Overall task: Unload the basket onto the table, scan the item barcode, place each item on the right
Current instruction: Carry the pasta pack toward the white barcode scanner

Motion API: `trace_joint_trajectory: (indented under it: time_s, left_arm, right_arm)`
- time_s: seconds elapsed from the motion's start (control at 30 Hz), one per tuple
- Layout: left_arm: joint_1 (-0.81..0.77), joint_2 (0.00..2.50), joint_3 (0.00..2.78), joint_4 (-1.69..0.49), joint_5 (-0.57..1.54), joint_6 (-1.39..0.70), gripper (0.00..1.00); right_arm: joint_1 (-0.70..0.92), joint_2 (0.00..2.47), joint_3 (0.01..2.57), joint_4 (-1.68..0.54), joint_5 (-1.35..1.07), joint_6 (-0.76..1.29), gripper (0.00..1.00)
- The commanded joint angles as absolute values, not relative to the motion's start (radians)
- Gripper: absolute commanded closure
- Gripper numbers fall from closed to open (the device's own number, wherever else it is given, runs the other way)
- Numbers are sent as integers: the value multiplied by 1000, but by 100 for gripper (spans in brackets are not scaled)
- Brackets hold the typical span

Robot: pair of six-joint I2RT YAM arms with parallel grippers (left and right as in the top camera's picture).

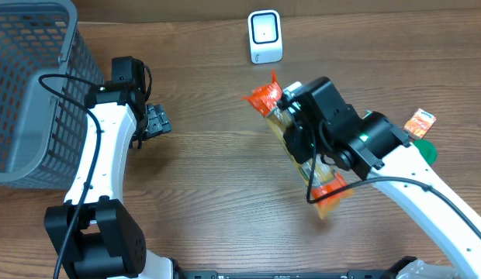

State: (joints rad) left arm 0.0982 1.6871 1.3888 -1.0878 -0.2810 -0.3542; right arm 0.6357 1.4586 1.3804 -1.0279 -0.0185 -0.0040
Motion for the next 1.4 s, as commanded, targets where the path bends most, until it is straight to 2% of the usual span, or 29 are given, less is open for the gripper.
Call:
trace_joint_trajectory:
  time_s: [0.0,0.67,1.0,1.13,1.37]
  left_arm:
    - [91,1667,1407,-1087,-287,-329,0]
    - [91,1667,1407,-1088,-287,-329,0]
    - [91,1667,1407,-1088,-287,-329,0]
    - [91,1667,1407,-1088,-287,-329,0]
    - [91,1667,1407,-1088,-287,-329,0]
  right_arm:
    - [638,1431,1427,-1059,1,4,96]
    - [638,1433,1427,-1020,33,15,96]
    - [632,1486,1440,-882,104,42,97]
    - [588,1565,1583,-973,104,30,97]
    - [513,1810,2214,-1238,110,-61,97]
